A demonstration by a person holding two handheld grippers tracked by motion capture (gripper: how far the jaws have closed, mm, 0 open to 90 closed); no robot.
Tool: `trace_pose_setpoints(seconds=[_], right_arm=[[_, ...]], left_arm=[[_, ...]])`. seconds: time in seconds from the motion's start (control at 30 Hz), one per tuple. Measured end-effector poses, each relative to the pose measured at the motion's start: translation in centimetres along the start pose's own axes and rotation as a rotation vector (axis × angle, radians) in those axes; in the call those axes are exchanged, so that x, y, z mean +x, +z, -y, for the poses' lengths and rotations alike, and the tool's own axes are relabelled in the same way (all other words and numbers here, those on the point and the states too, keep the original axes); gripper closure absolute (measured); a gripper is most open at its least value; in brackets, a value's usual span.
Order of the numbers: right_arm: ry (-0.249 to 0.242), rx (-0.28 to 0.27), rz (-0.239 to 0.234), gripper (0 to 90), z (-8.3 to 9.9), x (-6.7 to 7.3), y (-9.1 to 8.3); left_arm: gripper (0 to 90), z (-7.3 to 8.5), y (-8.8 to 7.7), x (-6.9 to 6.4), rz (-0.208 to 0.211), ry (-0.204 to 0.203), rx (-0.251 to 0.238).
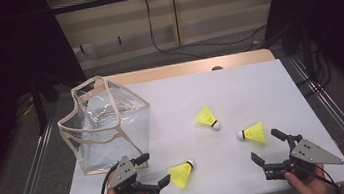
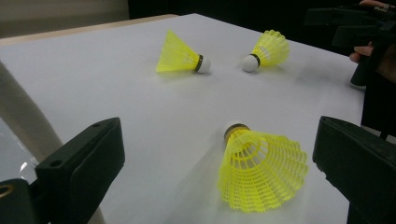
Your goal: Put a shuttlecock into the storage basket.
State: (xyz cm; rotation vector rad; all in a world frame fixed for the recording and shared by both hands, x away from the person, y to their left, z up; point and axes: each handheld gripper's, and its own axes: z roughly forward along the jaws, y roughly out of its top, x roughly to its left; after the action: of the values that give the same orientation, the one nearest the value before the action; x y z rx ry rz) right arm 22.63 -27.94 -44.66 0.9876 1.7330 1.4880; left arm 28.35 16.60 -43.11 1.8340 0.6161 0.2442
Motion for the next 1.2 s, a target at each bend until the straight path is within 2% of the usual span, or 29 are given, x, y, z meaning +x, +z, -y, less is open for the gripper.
trace_pose_setpoints(seconds=[0.17, 0.37, 0.43, 0.73, 0.97, 1.2], right_arm=[[-0.002, -0.002, 0.0, 1.9, 0.0, 0.0, 0.0], [0.0, -0.002, 0.002, 1.9, 0.0, 0.0, -0.1], [-0.001, -0.002, 0.005, 1.9, -0.1, 0.0, -0.1], [-0.002, -0.003, 0.007, 1.9, -0.1, 0.0, -0.1], [-0.001, -0.003, 0.009, 1.9, -0.1, 0.0, -0.2], [0.001, -0.004, 0.007, 1.9, -0.1, 0.0, -0.2]], left_arm=[[2.2, 0.0, 0.4, 0.1, -0.004, -0.022, 0.022], [5.0, -0.2, 0.7, 0.1, 0.005, -0.02, 0.065], [5.7, -0.1, 0.8, 0.2, 0.011, -0.036, 0.077], [10.5, 0.0, 1.2, 0.6, 0.02, -0.027, 0.153], [14.6, 0.1, 1.9, 0.5, 0.043, -0.038, 0.187], [17.7, 0.1, 2.4, 0.6, 0.06, -0.03, 0.222]])
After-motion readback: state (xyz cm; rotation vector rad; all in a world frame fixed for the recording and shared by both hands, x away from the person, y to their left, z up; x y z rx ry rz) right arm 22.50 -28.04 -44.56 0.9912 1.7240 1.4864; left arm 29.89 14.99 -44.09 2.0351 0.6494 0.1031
